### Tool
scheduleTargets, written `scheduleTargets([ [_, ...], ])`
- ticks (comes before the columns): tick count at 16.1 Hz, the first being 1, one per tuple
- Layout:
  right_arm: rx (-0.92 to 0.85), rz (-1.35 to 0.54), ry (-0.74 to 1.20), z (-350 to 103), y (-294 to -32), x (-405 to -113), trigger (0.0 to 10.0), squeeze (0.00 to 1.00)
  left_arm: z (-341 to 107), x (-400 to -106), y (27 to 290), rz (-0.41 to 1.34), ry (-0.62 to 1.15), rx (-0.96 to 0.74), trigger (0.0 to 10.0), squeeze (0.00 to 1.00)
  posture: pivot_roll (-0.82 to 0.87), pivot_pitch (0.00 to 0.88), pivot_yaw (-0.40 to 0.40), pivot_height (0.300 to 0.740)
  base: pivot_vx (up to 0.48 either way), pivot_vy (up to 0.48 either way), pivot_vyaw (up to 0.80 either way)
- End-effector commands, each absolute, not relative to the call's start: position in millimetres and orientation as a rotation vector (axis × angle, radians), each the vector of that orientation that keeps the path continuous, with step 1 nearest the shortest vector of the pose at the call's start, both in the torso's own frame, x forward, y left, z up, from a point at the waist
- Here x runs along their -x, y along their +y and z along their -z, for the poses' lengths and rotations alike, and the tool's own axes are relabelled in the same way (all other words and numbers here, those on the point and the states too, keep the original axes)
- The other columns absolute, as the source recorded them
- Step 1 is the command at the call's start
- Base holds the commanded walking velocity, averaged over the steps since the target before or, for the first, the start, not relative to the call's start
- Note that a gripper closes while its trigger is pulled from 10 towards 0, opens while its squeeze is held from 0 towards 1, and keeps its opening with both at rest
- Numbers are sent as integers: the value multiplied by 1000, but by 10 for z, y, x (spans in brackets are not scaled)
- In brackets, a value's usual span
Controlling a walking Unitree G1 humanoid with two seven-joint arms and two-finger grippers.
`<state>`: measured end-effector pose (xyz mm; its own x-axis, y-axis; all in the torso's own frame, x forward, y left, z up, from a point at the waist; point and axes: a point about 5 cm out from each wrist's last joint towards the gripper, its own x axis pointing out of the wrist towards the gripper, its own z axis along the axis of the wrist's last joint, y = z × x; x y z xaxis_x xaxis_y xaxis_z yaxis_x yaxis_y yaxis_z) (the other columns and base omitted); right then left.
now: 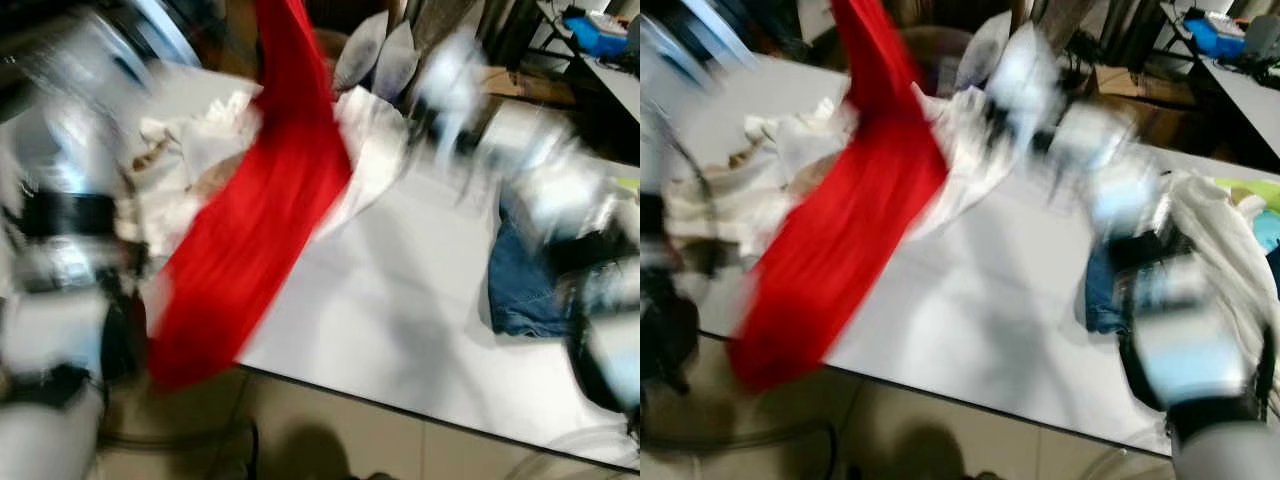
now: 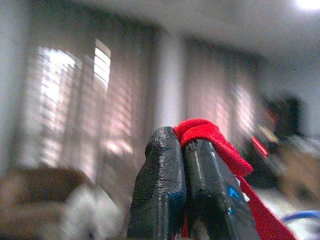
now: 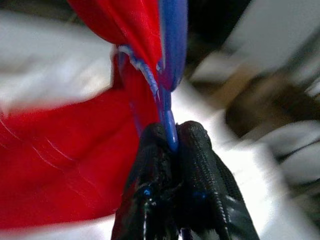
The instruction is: Hang hanger
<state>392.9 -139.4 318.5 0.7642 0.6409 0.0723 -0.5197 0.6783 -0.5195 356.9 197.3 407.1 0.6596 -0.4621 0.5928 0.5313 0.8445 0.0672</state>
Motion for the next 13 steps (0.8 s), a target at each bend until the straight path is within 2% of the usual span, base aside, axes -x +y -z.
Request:
scheduleTargets([
  [1, 400, -529, -417, -3542, -1590, -3919, 10000, 0, -4318, -3495, 2228, 421, -773, 227, 10000, 0, -1, 0, -117, 740, 0, 0, 0],
  [2, 366, -523, -471, -3651, -1616, -3899, 10000, 0, -4331, -3462, 2306, 400, -793, 223, 10000, 0, -3, 0, -116, 740, 0, 0, 0],
  [4, 345, -543, -488, -3587, -1632, -3915, 10000, 0, -4172, -3440, 2289, 425, -745, 193, 10000, 0, -5, 0, -114, 740, 0, 0, 0],
  [5, 408, -620, -388, -3167, -1546, -3947, 10000, 0, -3834, -3519, 2148, 443, -637, 140, 10000, 0, -6, 0, -113, 740, 0, 0, 0],
  [7, 416, -675, -320, -2875, -1503, -3941, 10000, 0, -3554, -3617, 2003, 448, -538, 134, 10000, 0, -9, 0, -108, 740, 0, 0, 0],
  [9, 419, -740, -201, -2424, -1503, -3883, 10000, 0, -3029, -3709, 1753, 461, -355, 34, 10000, 0, -20, 0, -94, 740, 0, 0, 0],
  [11, 455, -858, -28, -1916, -1583, -3692, 10000, 0, -2409, -3631, 1511, 486, -147, -67, 10000, 0, -31, 0, -75, 740, 0, 0, 0],
  [13, 464, -988, 115, -1645, -1731, -3437, 10000, 0, -2099, -3589, 1532, 435, -50, -119, 10000, 0, -36, 0, -68, 740, 0, 0, 0],
])
